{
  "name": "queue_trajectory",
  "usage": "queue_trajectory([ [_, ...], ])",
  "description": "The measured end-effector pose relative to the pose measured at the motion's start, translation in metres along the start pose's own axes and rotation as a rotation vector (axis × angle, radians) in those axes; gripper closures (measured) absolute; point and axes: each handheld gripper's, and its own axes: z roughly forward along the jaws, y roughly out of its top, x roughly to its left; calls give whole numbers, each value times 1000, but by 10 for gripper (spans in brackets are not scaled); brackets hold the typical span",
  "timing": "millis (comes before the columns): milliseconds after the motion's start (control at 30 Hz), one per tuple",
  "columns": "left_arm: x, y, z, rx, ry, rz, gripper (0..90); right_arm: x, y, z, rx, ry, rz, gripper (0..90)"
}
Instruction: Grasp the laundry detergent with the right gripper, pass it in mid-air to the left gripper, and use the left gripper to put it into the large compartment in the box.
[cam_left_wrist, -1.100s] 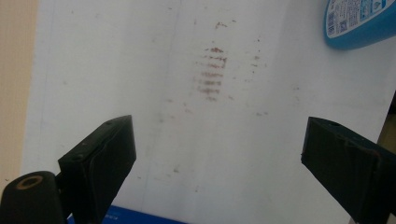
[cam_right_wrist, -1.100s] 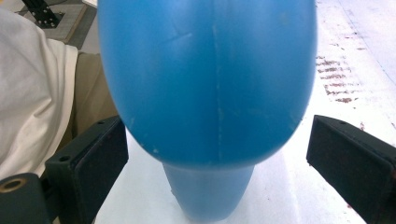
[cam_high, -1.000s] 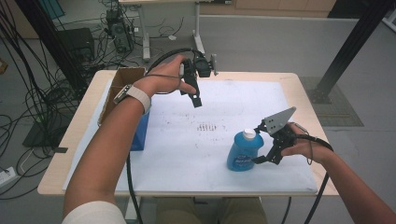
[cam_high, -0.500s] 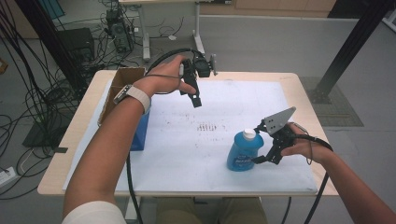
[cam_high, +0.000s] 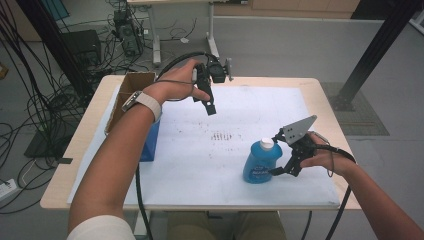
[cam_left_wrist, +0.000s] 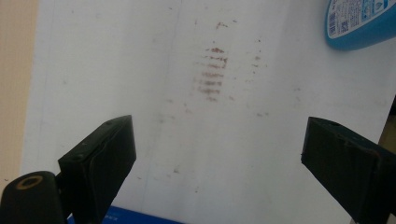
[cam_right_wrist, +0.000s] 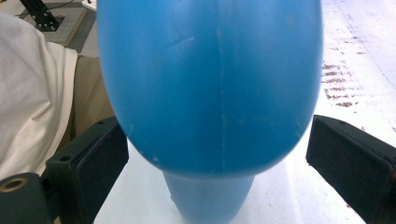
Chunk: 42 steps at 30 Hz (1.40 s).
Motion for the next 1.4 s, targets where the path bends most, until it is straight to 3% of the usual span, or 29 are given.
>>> queue_trajectory([
  [1400, 0, 0, 1, 3, 3, -2, 106, 1, -6, 10, -80, 7, -6, 127],
])
